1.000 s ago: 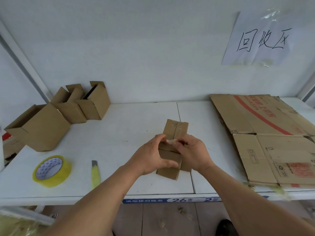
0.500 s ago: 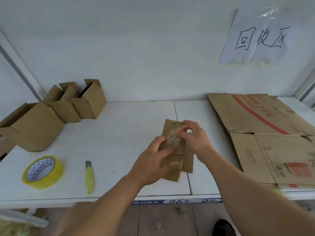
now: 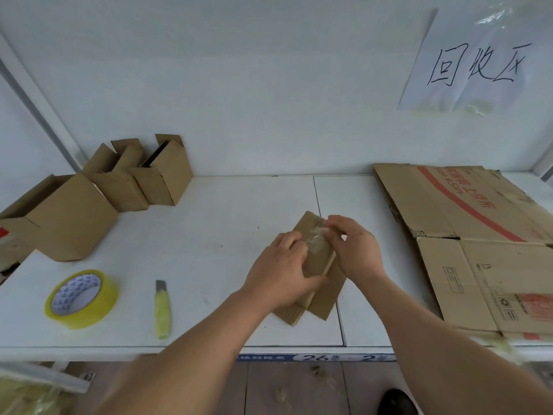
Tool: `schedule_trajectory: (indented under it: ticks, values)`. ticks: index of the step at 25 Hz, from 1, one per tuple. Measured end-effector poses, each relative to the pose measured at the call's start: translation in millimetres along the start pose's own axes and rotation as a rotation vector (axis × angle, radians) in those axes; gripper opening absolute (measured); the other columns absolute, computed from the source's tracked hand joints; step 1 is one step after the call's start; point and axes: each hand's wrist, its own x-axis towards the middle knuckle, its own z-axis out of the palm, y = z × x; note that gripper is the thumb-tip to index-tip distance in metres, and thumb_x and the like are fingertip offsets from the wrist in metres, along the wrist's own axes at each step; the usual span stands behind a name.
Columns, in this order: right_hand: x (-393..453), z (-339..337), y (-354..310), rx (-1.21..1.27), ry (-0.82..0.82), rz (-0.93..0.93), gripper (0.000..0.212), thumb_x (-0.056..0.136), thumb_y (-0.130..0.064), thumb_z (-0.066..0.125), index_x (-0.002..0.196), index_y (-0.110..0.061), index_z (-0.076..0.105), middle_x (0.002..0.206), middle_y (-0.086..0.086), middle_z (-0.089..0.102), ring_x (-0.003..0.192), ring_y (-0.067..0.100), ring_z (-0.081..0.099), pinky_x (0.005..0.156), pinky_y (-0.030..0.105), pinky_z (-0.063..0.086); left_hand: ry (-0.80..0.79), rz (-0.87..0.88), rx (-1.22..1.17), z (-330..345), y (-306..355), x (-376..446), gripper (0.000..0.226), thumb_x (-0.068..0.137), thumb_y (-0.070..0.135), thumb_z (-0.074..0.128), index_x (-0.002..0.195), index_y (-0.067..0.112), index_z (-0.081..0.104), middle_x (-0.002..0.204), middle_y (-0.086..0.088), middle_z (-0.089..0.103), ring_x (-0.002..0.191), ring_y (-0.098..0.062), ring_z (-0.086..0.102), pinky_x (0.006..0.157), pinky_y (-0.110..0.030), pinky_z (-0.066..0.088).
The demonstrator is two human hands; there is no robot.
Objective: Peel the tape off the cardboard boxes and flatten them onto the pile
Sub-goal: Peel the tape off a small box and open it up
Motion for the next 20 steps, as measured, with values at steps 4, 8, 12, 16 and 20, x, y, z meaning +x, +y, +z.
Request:
schedule_trajectory:
  ticks: [4,8,12,16,20]
  values:
    - [0,-13,2,0.031,-0.274,-0.091,0.014,0.091,-0.027,0.067,0.095,-0.039,0.074,0.129,-0.021,0.051,0.108,-0.001,0.053,0.087,0.010,0.036,-0.004,0.068,-0.081,-8,-30,-2,0.043,0.086,0.049,0.062,0.121,0.024,0.055,0.139,0.018,0.042,0.131,-0.005,0.032,0.098,-0.016,0.024]
    - [-3,-4,-2,-0.048,-0.418,-0.075,0.024,0.075,-0.058,0.070,0.098,-0.051,0.071,0.136,-0.028,0.036,0.131,0.011,0.035,0.106,0.036,0.037,-0.024,0.067,-0.174,-7,-34,-5,0.044,0.088,0.045,0.062,0.130,0.031,0.057,0.141,0.025,0.040,0.140,0.001,0.018,0.100,-0.014,0.022]
    - [1,-6,-24,-0.166,-0.431,0.026,0.024,0.084,-0.049,0.069,0.107,-0.042,0.068,0.133,-0.021,0.035,0.126,0.011,0.026,0.107,0.035,0.033,-0.106,0.063,-0.188,-12,-42,-1,0.050,0.088,0.050,0.062,0.135,0.031,0.055,0.148,0.023,0.034,0.141,0.004,0.012,0.104,-0.019,0.024]
    - [0,-1,-29,-0.120,-0.199,0.100,0.012,0.092,-0.036,0.063,0.092,-0.025,0.069,0.113,-0.012,0.061,0.103,0.011,0.054,0.081,0.028,0.047,-0.099,0.102,-0.141,-14,-48,-2,0.049,0.088,0.046,0.062,0.134,0.029,0.056,0.148,0.020,0.033,0.135,0.001,0.026,0.110,-0.025,0.030]
    - [-6,-5,-26,0.072,0.056,0.228,0.011,0.096,-0.028,0.058,0.104,-0.023,0.063,0.101,-0.007,0.059,0.087,0.014,0.059,0.068,0.025,0.044,-0.095,0.101,-0.110,-15,-49,-4,0.046,0.086,0.041,0.061,0.131,0.029,0.058,0.144,0.019,0.034,0.128,-0.001,0.034,0.101,-0.016,0.028]
